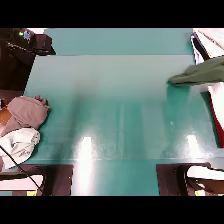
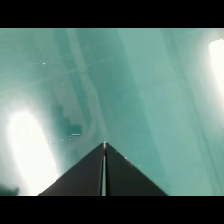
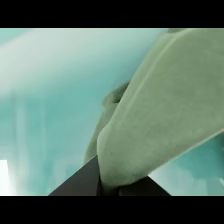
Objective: Fold the shirts.
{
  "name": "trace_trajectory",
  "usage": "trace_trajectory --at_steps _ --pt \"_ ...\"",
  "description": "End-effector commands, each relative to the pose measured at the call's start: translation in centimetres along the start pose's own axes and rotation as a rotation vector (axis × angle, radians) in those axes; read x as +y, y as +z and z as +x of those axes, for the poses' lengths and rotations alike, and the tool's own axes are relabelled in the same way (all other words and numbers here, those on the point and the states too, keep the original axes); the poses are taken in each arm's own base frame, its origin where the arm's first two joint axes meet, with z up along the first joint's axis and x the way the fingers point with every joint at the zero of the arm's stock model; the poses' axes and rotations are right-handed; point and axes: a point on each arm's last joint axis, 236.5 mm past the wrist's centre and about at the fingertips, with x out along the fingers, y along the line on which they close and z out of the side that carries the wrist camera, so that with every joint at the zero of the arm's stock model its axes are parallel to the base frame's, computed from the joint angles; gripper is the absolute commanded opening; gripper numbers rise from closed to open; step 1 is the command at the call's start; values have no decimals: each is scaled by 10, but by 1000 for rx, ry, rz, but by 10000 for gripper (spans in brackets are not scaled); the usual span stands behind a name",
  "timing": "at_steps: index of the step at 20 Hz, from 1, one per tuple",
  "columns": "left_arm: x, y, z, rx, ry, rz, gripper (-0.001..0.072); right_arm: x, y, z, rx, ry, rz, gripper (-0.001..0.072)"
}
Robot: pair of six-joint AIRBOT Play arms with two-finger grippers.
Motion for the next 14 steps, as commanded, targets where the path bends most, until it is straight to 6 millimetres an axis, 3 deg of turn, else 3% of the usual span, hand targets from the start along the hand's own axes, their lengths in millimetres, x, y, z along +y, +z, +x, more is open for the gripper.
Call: trace_trajectory --at_steps 1,3,6,10,14 --pt "-4 0 0 -2 -15 -7 28 -64 35 -39 -182 -117 87 17" --pt "-4 0 0 -1 -15 -20 28 -80 51 -51 -265 -157 99 16" --pt "-4 -2 0 9 -16 -27 28 -89 77 -61 -381 -199 65 16" --pt "-4 -8 0 35 -18 -27 28 -79 105 -73 -502 -172 38 17" --pt "-4 -8 0 32 -18 -26 28 -64 118 -91 -533 -168 -6 17"
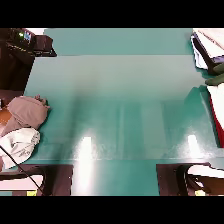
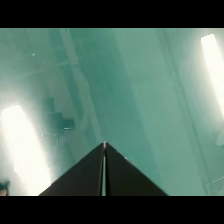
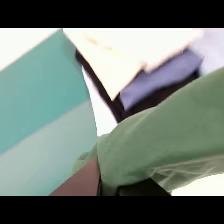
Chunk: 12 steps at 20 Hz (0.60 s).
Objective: Fold the shirts.
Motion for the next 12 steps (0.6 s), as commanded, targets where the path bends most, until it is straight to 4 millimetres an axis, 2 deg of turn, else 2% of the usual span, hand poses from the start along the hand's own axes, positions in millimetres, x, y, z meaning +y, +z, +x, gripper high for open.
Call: trace_trajectory --at_steps 1,4,6,8,12 --pt "0 -1 0 3 0 -1 28 14 23 -12 -49 19 -38 16" --pt "0 -1 0 4 0 2 28 23 20 -22 -1 25 -87 16" --pt "0 -1 0 5 0 3 28 13 3 -28 91 -31 -134 17" --pt "0 -1 0 5 0 3 28 -13 -18 -38 198 -147 -117 17" --pt "0 -1 0 6 0 29 28 -78 -56 -80 383 -471 -53 19"
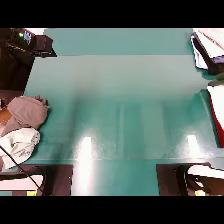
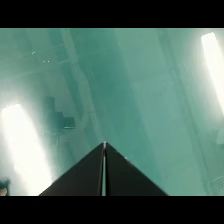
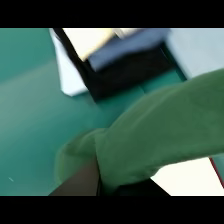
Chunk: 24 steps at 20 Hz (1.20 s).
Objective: Fold the shirts.
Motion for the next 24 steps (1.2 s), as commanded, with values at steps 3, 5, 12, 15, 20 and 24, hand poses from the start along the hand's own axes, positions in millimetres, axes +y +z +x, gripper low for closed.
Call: trace_trajectory --at_steps 3,5,12,15,20,24 --pt "0 0 0 0 0 23 29 -76 -71 -36 291 -368 105 20" --pt "0 0 0 0 1 33 28 -86 -89 -47 374 -422 116 20" --pt "0 0 0 0 1 48 29 -107 -124 -76 521 -512 192 501" --pt "0 1 0 -5 1 49 29 -92 -120 -75 486 -474 231 484" --pt "-1 -7 -1 28 -3 36 29 22 -81 -58 323 -142 100 425" --pt "1 3 -1 -15 2 40 29 129 -83 -77 277 78 -79 425"
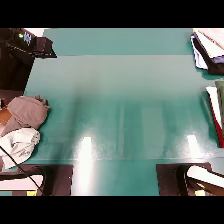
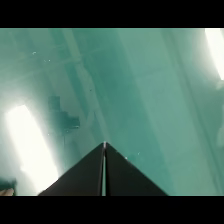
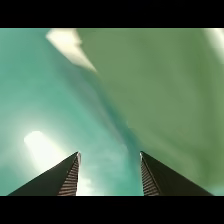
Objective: Fold the shirts.
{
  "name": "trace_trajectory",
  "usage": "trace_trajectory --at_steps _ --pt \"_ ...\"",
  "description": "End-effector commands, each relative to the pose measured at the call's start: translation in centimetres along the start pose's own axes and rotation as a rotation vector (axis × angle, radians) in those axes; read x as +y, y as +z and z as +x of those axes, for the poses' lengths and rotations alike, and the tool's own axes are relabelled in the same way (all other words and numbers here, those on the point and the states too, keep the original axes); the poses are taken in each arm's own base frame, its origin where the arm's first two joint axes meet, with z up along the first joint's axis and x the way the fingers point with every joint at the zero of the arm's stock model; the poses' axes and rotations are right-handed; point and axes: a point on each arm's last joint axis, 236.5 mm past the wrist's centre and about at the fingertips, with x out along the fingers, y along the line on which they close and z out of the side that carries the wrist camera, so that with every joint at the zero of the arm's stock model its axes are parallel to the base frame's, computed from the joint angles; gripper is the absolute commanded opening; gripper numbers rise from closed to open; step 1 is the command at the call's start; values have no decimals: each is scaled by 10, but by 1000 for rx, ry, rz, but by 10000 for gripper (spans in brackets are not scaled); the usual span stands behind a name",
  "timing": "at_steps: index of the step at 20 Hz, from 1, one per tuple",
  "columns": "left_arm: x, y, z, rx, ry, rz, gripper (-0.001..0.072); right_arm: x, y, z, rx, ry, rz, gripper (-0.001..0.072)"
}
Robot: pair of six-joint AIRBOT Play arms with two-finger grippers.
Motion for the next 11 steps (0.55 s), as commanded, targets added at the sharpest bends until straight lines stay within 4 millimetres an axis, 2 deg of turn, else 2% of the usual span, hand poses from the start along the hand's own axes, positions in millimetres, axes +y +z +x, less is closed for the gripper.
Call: trace_trajectory --at_steps 1,3,7,11 --pt "2 10 -1 -44 6 -3 28 93 -13 -25 -48 184 -177 394" --pt "3 20 -1 -87 12 -3 29 134 -29 -38 -57 247 -285 14" --pt "5 36 -3 -154 21 -3 29 196 -63 -59 -61 355 -458 21" --pt "6 43 -4 -185 25 -3 29 226 -87 -66 -39 410 -550 22"
